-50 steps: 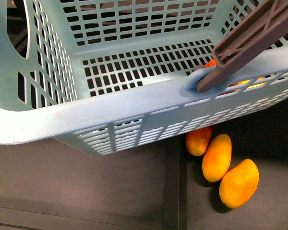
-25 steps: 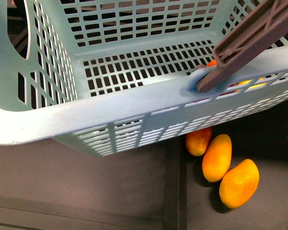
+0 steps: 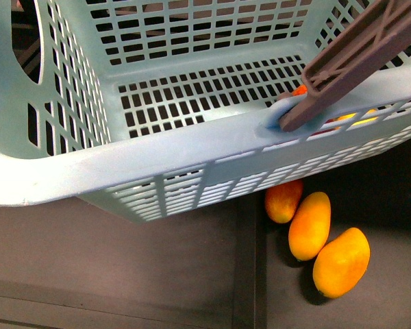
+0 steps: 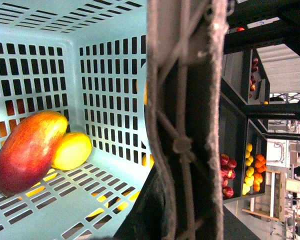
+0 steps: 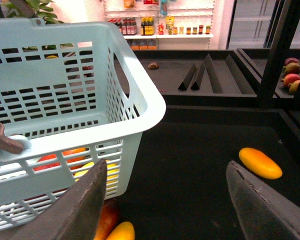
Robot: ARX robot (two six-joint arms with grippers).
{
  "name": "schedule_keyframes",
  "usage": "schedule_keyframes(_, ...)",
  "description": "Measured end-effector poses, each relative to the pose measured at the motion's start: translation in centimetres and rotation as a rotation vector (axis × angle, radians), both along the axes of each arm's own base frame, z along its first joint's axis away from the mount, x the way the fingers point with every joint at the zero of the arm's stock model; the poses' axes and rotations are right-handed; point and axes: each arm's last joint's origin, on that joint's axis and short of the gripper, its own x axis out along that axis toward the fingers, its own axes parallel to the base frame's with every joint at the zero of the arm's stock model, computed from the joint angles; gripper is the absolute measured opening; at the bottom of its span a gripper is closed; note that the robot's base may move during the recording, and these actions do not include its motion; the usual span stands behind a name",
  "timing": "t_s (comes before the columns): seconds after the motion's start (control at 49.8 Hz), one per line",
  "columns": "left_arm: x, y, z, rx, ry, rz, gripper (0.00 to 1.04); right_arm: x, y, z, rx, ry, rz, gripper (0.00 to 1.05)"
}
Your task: Pick lemon and mango into basket
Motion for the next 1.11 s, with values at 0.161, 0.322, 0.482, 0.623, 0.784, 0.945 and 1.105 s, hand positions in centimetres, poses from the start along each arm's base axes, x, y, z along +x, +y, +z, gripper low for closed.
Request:
schedule_keyframes(0.161, 0.4, 0.2, -1.3, 0.15, -0.167, 0.434, 0.05, 0.0, 0.0, 0.0, 0.0, 0.0, 0.0, 0.96)
schedule_keyframes(0.322, 3.6, 3.5, -1.7, 0.12, -0.189, 0.595, 0.05, 0.0, 0.0, 0.0, 0.0, 0.0, 0.0, 0.96)
schedule_keyframes(0.482, 7.8, 6.8, -4.9, 0.066, -0.106, 0.744, 0.05, 0.0, 0.0, 0.0, 0.0, 0.0, 0.0, 0.96)
schedule_keyframes(0.623, 12.1, 8.2, -9.8, 0.013, 0.021, 0.834, 0.05, 0.0, 0.0, 0.0, 0.0, 0.0, 0.0, 0.96)
schedule_keyframes(0.784, 15.3, 8.3, -11.7, -0.046, 0.073, 0.871, 0.05, 0.0, 0.0, 0.0, 0.0, 0.0, 0.0, 0.96)
schedule_keyframes(0.945, 18.2, 8.7, -14.0, -0.087, 0.115, 0.941, 0.05, 0.0, 0.0, 0.0, 0.0, -0.001, 0.0, 0.96)
schedule_keyframes(1.105, 18.5, 9.2, -16.7, -0.071, 0.199, 0.964, 0.05, 0.0, 0.0, 0.0, 0.0, -0.001, 0.0, 0.96)
